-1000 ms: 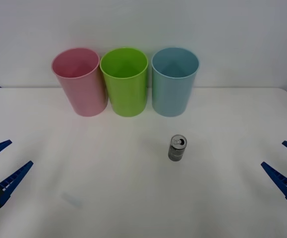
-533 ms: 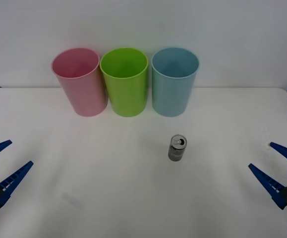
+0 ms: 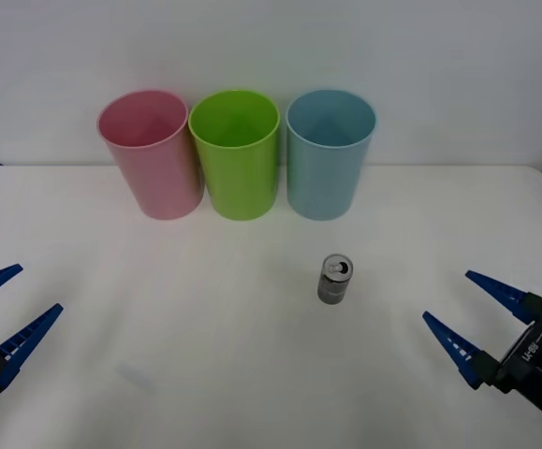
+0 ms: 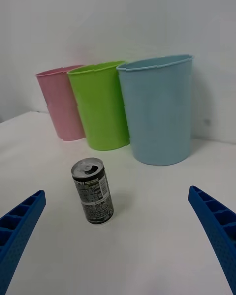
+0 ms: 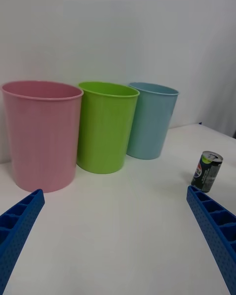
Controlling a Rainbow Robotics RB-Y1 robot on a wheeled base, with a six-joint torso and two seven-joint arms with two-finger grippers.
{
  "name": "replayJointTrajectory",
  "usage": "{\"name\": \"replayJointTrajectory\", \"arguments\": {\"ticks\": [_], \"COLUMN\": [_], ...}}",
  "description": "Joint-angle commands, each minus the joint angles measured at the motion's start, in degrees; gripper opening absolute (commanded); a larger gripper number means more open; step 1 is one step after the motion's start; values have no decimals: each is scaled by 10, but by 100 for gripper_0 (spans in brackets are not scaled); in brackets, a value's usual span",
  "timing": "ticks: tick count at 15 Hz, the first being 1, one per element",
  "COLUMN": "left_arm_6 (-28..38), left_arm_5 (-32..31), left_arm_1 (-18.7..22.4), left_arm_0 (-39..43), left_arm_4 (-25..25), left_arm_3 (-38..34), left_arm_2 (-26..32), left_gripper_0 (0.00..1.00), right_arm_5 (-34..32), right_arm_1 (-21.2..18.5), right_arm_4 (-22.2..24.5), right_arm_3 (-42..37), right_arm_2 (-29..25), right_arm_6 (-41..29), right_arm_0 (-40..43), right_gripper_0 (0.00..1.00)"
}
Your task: Grasp the object on the table and drop it into the matching bin: aluminum can to the light blue bin, PET bottle to the pink bin.
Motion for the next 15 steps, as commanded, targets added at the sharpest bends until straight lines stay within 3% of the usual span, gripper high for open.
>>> {"name": "replayJointTrajectory", "arguments": {"ticks": [1,5,9,15], "left_arm_6": [0,0,0,0], "left_arm_5": [0,0,0,0], "left_arm_1": [0,0,0,0], "left_arm_0": [0,0,0,0], "left_arm_4": [0,0,0,0], "left_arm_3": [0,0,0,0], "left_arm_2": [0,0,0,0], "left_gripper_0": [100,100,100,100], "right_arm_5": [31,61,64,121], "right_arm_1": [0,0,0,0], "right_arm_4": [22,44,57,58], "right_arm_3": [0,3,63,111], "right_arm_2": [22,55,84,147], "right_arm_6": [51,55,62,85], "right_arm_0": [-5,-13,-58,-106], "right_gripper_0": [100,100,100,100]}}
